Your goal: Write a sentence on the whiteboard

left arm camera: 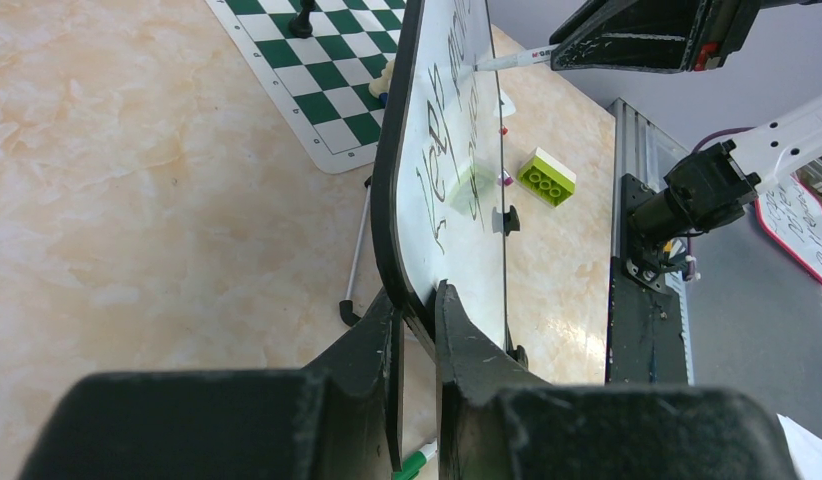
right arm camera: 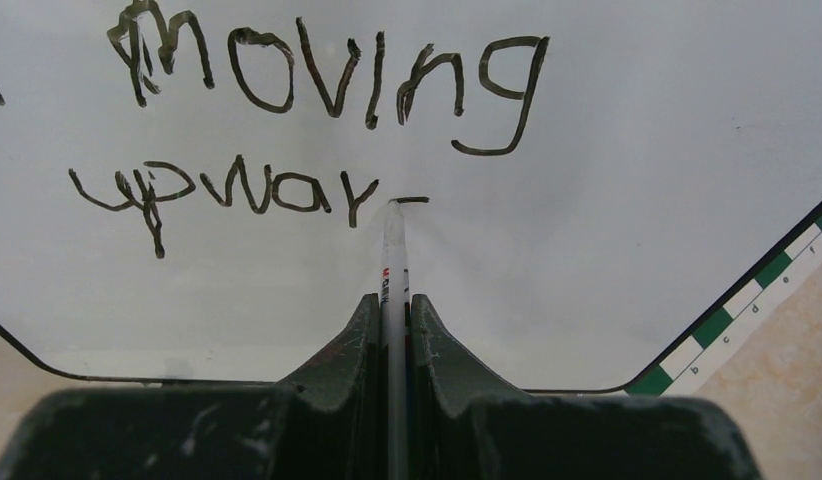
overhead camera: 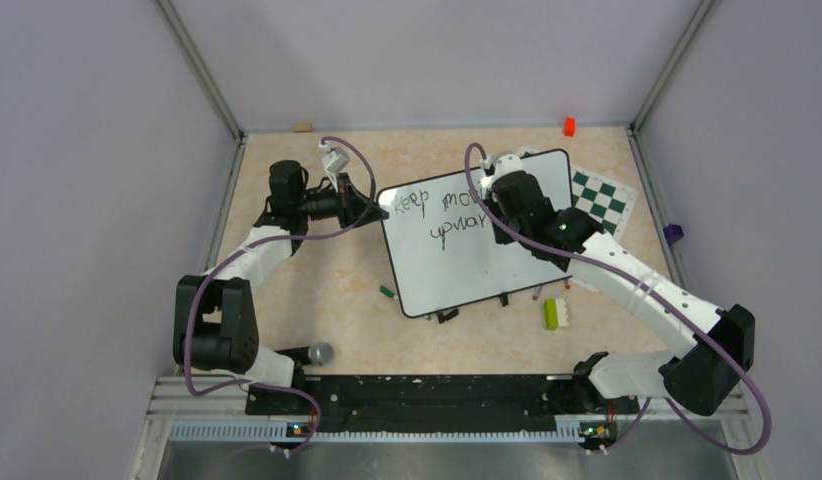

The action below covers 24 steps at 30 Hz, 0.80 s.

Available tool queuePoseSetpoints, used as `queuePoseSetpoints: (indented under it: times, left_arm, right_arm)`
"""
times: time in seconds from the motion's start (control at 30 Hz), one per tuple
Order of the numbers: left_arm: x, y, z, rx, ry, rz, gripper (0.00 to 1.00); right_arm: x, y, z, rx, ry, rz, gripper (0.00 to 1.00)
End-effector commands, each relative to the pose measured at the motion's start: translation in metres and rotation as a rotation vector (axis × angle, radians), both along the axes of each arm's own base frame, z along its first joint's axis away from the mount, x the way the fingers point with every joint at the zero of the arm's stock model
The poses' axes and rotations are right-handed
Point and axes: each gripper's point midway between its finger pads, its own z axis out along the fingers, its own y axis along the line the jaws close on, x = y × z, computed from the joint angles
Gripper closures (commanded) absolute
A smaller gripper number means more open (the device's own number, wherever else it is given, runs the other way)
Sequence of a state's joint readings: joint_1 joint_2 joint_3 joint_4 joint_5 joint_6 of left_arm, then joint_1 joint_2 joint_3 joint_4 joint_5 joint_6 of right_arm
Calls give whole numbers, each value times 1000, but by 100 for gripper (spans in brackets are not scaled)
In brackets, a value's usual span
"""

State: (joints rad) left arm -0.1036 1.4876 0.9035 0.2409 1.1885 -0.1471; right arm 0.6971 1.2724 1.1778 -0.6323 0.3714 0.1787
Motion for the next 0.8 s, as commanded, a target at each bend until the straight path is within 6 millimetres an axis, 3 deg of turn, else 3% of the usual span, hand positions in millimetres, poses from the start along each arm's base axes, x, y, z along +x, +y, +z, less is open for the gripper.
queuePoseSetpoints:
  times: [0.0,0.33,0.57,0.77]
  left_arm:
    - [-39,-17,-35,21,45,-153,87]
    - [-39,-16,-34,22,45,-153,87]
    - [-38,-16,-35,22,47,-152,87]
    - [-38,-16,-36,23,47,-152,87]
  right_arm:
    - [4,9,5,52,-2,23,100]
    - [-7,-4,-12,-6,51,0,100]
    - [-2,-15,-5,-43,19,-54,100]
    - [11,-12,7,-44,-17,-71,100]
